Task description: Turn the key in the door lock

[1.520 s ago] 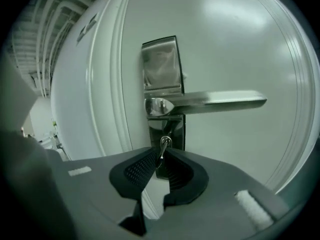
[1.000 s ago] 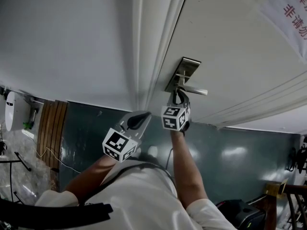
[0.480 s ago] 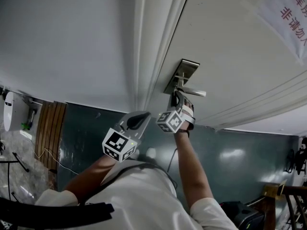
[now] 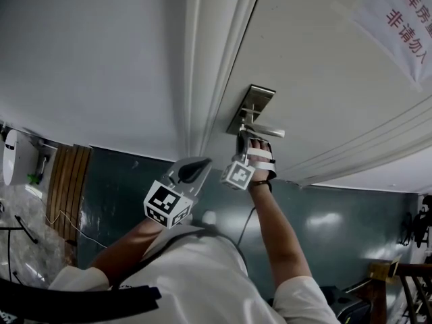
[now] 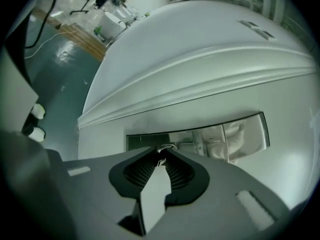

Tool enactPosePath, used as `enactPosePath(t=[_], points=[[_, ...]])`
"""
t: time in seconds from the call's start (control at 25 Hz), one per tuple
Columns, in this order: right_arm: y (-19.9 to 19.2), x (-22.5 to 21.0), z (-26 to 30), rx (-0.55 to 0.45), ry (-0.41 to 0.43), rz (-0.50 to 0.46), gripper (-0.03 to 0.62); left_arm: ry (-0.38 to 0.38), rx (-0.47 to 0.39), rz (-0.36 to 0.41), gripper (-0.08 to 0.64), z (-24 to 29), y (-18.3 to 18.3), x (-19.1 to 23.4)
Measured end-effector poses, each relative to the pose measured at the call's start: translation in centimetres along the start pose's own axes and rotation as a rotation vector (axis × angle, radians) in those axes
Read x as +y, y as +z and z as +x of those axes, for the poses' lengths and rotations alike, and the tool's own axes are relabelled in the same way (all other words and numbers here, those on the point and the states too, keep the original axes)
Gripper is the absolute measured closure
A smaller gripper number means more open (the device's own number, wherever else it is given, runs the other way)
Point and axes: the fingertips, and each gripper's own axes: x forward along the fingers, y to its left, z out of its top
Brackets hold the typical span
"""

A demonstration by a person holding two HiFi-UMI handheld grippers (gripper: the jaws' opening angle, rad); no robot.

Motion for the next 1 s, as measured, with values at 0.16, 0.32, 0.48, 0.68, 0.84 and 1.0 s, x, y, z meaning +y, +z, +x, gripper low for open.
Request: enactPosePath(t=[0.16,0.32,0.48,0.68,0.84,1.0], points=[[0.2,0.3,0.1,-0.016,0.009,-0.13,0.52,0.001,-0.004,-0.007,0.554,0.2,0.0,-0.3],[0.4,0.3,0.2,-0.032,0.005,-0.228,0.512,-0.008,-0.004,-0.013,0.554,0.4,-0.2,-0.8],[0.6,0.3,0.2,-0.031,0.002,-0.221,0.511,-0.021,-0.001,-0.015,0.554,0.8,-0.4,-1.5],[0.3,0.2,0.3,-0.021,0.016,-0.154,0.503,-0.025,0.001,-0.009,0.554,1.0,-0.3,-1.9],[0.2,0.0,-0.4,-0.026,0.045,-0.068,0.486,-0.02,0.004,-0.006,0.554,1.1,-0.3,-1.9],[0.0,-0.2,-1.2,-0.038,0.049,0.008,0.482,-0.021,0.006,-0.004,0.555,1.4,-0.3,-2.1]])
